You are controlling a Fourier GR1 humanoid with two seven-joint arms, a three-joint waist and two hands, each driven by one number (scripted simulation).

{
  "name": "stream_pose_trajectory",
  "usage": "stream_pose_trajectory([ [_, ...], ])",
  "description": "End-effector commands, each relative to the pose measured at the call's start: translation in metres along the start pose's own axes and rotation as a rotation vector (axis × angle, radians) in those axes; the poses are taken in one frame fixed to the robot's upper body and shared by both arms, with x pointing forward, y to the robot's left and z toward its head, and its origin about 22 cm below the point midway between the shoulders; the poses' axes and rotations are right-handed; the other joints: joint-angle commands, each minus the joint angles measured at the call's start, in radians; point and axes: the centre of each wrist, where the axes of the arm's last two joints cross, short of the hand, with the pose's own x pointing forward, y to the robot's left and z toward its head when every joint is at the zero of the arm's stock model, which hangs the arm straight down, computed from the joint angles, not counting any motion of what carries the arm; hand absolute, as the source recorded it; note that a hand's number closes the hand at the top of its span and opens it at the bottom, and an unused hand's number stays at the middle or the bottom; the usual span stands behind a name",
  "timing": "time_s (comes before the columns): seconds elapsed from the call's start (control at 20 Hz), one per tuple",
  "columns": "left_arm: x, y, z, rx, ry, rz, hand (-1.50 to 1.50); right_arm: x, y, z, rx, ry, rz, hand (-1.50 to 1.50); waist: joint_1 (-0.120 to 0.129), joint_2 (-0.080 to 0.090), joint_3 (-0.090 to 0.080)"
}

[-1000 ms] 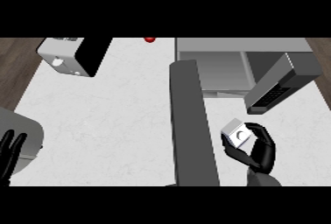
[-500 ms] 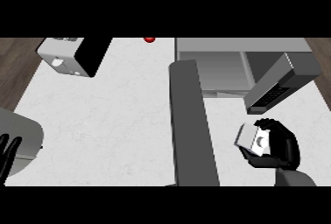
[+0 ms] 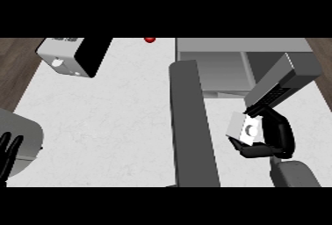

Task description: Pick up the milk, place it into the microwave and close the microwave

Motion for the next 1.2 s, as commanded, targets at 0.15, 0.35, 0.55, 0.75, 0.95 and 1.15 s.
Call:
stream_pose_trajectory([
  [0.15, 0.013, 0.005, 0.019, -0.013, 0.005, -0.001, -1.5, 0.011, 0.03, -0.06, -0.015, 0.045, 0.104, 1.5, 0.014, 0.001, 0.0],
  [0.35, 0.004, 0.01, 0.017, 0.02, -0.007, -0.015, -1.5, 0.005, 0.024, -0.08, -0.002, 0.073, 0.128, 1.5, 0.009, 0.002, 0.001],
  [0.55, -0.007, 0.016, 0.006, 0.018, -0.006, -0.012, -1.5, 0.002, 0.035, -0.13, -0.007, 0.087, 0.101, 1.5, 0.017, 0.005, 0.001],
  [0.75, 0.002, 0.011, -0.002, -0.023, -0.002, 0.019, -1.5, -0.004, 0.048, -0.161, 0.017, 0.087, 0.15, 1.5, 0.034, 0.011, 0.002],
  [0.95, 0.004, 0.034, 0.016, -0.037, 0.002, 0.008, -1.5, -0.021, 0.044, -0.155, 0.024, 0.104, 0.154, 1.5, 0.051, 0.016, 0.002],
  [1.15, -0.002, 0.023, -0.017, -0.056, -0.014, 0.004, -1.5, -0.015, 0.042, -0.172, -0.004, 0.083, 0.228, 1.5, 0.057, 0.025, 0.003],
])
